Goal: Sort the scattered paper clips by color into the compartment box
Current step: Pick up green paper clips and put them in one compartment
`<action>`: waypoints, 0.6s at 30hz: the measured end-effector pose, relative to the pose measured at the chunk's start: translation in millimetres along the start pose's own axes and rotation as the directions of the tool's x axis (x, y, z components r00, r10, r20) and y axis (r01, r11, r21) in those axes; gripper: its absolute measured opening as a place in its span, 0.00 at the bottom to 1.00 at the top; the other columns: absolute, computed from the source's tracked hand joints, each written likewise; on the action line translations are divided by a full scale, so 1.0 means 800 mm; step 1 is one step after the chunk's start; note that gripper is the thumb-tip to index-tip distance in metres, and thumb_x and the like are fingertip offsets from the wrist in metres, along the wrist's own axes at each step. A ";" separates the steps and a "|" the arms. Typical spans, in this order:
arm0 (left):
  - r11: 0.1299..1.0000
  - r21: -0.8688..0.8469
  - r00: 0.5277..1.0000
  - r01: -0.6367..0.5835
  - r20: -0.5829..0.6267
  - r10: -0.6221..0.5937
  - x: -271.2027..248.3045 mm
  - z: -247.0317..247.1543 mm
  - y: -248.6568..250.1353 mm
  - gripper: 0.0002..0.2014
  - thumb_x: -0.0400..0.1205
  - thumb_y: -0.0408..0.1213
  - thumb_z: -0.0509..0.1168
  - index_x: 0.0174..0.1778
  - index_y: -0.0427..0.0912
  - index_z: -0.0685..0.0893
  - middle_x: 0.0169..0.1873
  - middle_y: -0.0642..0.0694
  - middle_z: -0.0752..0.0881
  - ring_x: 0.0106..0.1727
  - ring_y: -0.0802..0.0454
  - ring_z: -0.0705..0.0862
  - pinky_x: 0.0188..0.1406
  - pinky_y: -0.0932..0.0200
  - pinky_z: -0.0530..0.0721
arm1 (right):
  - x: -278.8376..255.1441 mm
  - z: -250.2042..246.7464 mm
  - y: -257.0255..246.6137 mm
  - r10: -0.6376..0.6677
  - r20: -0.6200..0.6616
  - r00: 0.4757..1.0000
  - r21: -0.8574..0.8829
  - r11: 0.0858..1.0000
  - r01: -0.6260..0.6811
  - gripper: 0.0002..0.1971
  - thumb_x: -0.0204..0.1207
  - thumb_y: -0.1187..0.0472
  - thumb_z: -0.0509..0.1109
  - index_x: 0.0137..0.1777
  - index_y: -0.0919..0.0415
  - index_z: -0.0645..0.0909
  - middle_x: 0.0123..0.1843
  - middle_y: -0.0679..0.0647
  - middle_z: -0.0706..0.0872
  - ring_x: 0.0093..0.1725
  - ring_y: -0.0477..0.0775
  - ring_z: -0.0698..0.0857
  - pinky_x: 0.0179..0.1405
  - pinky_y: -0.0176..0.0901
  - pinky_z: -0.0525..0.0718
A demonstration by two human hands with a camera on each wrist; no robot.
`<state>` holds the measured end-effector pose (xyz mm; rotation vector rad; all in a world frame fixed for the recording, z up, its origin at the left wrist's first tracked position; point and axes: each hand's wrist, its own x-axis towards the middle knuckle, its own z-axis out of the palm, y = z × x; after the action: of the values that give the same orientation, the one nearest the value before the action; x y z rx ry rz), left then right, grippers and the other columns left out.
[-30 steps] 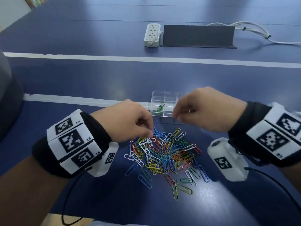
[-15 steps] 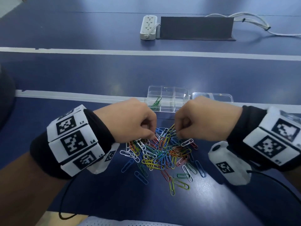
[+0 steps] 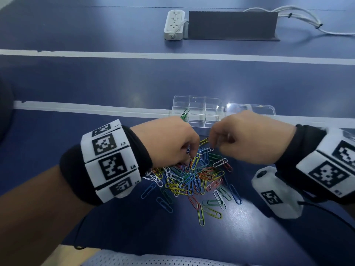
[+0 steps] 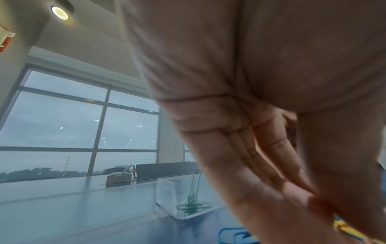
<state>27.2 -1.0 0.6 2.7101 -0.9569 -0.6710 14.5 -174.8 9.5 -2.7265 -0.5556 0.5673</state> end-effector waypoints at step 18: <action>1.000 -0.016 1.000 0.027 0.015 -0.027 -0.016 -0.003 -0.018 0.05 0.74 0.43 0.66 0.34 0.49 0.80 0.24 0.56 0.79 0.28 0.65 0.76 0.28 0.73 0.70 | -0.001 0.003 -0.004 0.006 0.050 0.999 0.023 1.000 -0.007 0.13 0.69 0.61 0.66 0.49 0.46 0.87 0.36 0.44 0.86 0.35 0.43 0.79 0.41 0.34 0.77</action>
<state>26.8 18.2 2.5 2.7122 -0.9158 -0.7018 12.0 -171.6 9.0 -2.7002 -0.5490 0.6410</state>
